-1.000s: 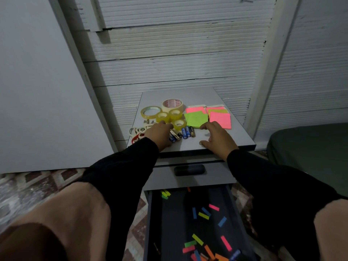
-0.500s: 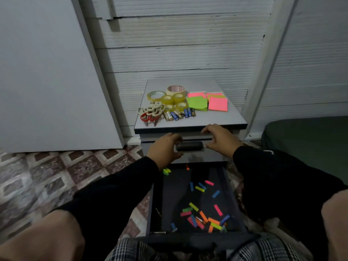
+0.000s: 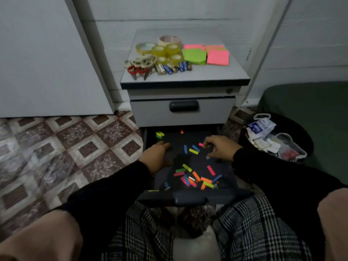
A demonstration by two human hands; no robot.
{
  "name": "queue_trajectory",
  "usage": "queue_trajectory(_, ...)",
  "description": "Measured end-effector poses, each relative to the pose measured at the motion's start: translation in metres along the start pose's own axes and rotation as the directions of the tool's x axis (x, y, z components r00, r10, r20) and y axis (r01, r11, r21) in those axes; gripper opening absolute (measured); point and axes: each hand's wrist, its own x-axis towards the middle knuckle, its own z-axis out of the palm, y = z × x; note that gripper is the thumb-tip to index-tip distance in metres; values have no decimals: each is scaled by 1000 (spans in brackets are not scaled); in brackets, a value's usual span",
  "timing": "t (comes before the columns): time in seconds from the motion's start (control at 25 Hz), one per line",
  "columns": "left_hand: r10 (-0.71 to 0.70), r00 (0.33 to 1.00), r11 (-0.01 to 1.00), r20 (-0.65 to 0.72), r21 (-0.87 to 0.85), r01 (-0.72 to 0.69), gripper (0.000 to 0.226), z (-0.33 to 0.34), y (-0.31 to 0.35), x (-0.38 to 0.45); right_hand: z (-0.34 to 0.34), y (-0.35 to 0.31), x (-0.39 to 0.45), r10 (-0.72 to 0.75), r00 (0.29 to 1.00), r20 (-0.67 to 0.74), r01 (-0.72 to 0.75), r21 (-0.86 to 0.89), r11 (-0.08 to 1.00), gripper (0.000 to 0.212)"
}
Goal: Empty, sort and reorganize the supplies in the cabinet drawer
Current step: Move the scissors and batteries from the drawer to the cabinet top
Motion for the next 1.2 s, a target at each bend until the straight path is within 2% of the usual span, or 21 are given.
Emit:
queue_trajectory(0.12,-40,992,997,116,68,32,51,24,-13,5,30,20,9,63,986,154,-64,-2,998,35)
queue_trajectory(0.32,-100,949,985,298,165,52,41,55,-40,18,63,38,23,114,958,263,-101,-60,993,37)
queue_trajectory(0.4,-95,919,976,382,217,11,32,66,-43,22,76,44,32,141,934,327,-114,-99,988,34)
queue_trajectory(0.56,-139,849,944,510,326,-41,35,92,-45,30,97,58,46,152,894,420,-82,-180,980,27)
queue_trajectory(0.8,-156,821,921,549,381,-79,34,110,-46,35,114,65,53,166,869,467,-25,-293,956,22)
queue_trajectory(0.88,-155,821,927,549,368,-71,35,112,-46,36,118,65,54,164,865,474,-4,-321,947,9)
queue_trajectory(1.0,-162,813,939,560,341,-48,37,113,-47,37,124,65,54,182,857,482,5,-362,932,23)
queue_trajectory(1.08,-167,813,952,558,306,-15,38,113,-50,39,129,66,54,209,835,509,12,-397,918,18)
queue_trajectory(1.2,-145,811,971,567,237,9,39,115,-52,42,131,67,54,233,790,567,31,-417,908,24)
